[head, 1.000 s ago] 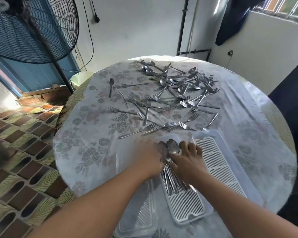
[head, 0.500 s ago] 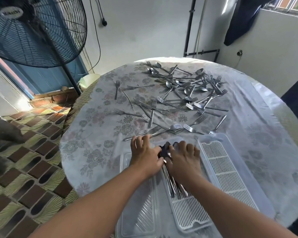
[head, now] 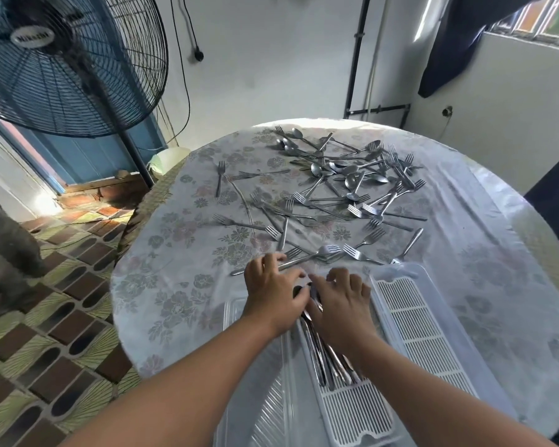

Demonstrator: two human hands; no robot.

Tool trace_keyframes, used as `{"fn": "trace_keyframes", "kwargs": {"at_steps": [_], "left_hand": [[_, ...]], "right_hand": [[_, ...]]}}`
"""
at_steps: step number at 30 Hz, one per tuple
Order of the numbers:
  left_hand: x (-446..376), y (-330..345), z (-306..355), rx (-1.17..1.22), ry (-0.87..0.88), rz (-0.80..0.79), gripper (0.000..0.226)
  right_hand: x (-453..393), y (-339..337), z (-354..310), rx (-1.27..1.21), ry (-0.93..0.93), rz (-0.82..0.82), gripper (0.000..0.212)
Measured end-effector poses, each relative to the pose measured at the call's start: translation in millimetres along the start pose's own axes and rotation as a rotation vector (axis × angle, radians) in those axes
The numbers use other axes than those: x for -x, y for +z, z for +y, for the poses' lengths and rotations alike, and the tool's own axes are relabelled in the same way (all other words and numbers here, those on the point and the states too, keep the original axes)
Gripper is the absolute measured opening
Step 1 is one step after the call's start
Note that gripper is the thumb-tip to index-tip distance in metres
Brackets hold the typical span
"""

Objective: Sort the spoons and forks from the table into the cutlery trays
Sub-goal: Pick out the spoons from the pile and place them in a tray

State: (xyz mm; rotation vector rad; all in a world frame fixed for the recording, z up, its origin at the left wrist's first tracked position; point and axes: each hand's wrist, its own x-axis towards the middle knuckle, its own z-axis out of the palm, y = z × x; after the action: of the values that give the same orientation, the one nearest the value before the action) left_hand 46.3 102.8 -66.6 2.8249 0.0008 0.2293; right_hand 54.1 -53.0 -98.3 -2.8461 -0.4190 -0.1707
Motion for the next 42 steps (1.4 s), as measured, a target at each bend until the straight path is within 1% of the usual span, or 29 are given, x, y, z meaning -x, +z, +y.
{"fn": "trace_keyframes", "kwargs": {"at_steps": [2,5,6,9,11,18,23,25,30,36,38,42], "left_hand": [[-16,-9,-4,0.086,-0.059,0.058,0.031],[-41,-29,-15,0.324,-0.123,0.032,0.024],[-49,-37,-20,0.367,-0.134,0.025,0.021],[-70,-56,-37,0.395,-0.146,0.025,0.018],[-82,-65,-54,0.428,-0.134,0.016,0.018],[-117,-89,-126,0.461,-0.008,-0.058,0.019],[-141,-92,-169,0.429,0.086,-0.121,0.017],[-147,-89,-177,0.418,0.098,-0.123,0.017],[-171,-75,-183,0.455,0.094,-0.185,0.015],[-221,-74,-177,0.458,0.113,-0.164,0.017],[-243,-75,-174,0.460,0.099,-0.147,0.018],[-287,-69,-167,0.500,0.085,-0.159,0.017]], "right_hand": [[-13,-13,-11,-0.141,0.076,0.015,0.047],[-41,-27,-34,-0.353,0.197,0.069,0.042],[-50,-29,-42,-0.428,0.225,0.093,0.040],[-76,-29,-65,-0.625,0.313,0.129,0.038],[-93,-27,-83,-0.707,0.366,0.147,0.036],[-138,-4,-148,-0.814,0.540,0.215,0.046],[-160,7,-183,-0.927,0.637,0.297,0.026],[-162,9,-189,-0.951,0.629,0.312,0.022],[-177,11,-178,-1.003,0.678,0.314,0.024],[-218,7,-156,-1.009,0.684,0.316,0.022],[-233,6,-152,-1.007,0.676,0.325,0.025],[-266,7,-144,-0.977,0.721,0.336,0.026]]}}
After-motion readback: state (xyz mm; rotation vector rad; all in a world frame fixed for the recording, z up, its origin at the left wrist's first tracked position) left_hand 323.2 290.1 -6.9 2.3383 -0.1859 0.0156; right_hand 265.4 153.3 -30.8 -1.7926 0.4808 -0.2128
